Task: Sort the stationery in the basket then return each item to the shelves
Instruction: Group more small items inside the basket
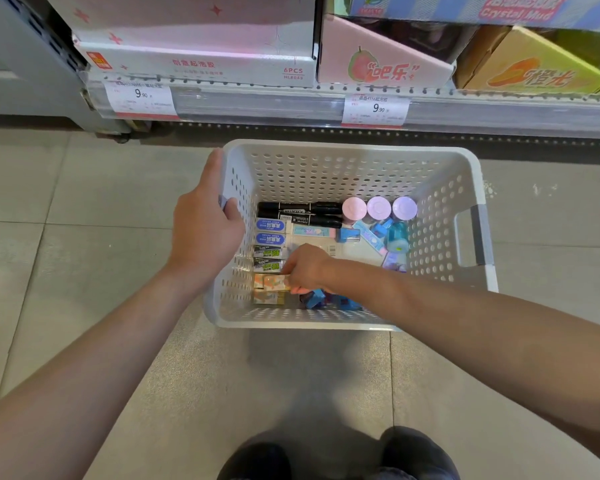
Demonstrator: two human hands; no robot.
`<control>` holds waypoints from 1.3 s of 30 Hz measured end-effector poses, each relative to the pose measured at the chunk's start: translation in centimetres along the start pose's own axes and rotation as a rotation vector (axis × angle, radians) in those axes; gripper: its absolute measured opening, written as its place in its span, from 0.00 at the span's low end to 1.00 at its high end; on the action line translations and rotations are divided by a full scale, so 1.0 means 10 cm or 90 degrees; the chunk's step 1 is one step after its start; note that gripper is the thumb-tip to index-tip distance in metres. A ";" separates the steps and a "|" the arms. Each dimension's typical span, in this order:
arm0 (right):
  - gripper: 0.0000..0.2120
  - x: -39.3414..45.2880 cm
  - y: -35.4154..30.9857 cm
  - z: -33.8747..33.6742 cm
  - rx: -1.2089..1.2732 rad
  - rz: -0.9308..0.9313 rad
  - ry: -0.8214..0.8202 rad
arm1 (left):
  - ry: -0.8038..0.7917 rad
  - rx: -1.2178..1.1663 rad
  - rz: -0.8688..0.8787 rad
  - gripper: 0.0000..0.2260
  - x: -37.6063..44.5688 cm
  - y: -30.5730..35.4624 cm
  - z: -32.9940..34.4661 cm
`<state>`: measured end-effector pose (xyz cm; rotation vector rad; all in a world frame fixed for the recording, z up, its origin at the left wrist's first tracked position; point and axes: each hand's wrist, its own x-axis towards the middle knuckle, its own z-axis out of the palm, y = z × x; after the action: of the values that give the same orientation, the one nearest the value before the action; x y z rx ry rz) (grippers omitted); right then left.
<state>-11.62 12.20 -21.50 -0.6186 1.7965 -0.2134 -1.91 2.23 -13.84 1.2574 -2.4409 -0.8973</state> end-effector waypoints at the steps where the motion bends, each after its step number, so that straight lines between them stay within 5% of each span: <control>1: 0.14 0.04 -0.01 0.03 -0.025 0.013 0.005 | 0.000 -0.002 -0.003 0.28 0.00 0.00 0.00; 4: 0.07 0.10 -0.01 0.07 -0.077 0.035 0.060 | 0.001 -0.001 -0.006 0.28 0.00 0.00 0.00; 9: 0.10 0.23 -0.02 0.14 -0.015 0.060 0.055 | 0.001 0.004 -0.003 0.28 0.00 0.00 0.01; 15: 0.14 0.12 0.00 0.11 -0.152 -0.029 0.149 | -0.003 0.000 -0.006 0.28 0.01 -0.02 0.01; 22: 0.09 -0.12 -0.09 -0.22 -0.031 -0.070 -0.042 | -0.004 -0.004 0.007 0.28 0.00 -0.02 0.00; 25: 0.04 -0.28 0.00 -0.63 0.048 -0.106 -0.034 | 0.001 -0.006 0.006 0.28 0.00 -0.01 0.01; 28: 0.06 -0.35 0.19 -0.96 -0.086 -0.098 -0.008 | 0.003 -0.004 0.012 0.28 0.00 0.00 0.00; 35: 0.21 -0.56 0.63 -0.80 -0.503 -0.037 -0.135 | 0.001 -0.002 0.019 0.28 -0.01 -0.02 0.00; 39: 0.14 -0.63 0.91 -0.63 -0.721 -0.027 -0.191 | -0.001 -0.007 0.016 0.28 -0.01 -0.03 0.01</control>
<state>-18.99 22.04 -18.30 -1.3785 1.4887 0.8927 -1.75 2.20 -14.12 1.2201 -2.4433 -0.9040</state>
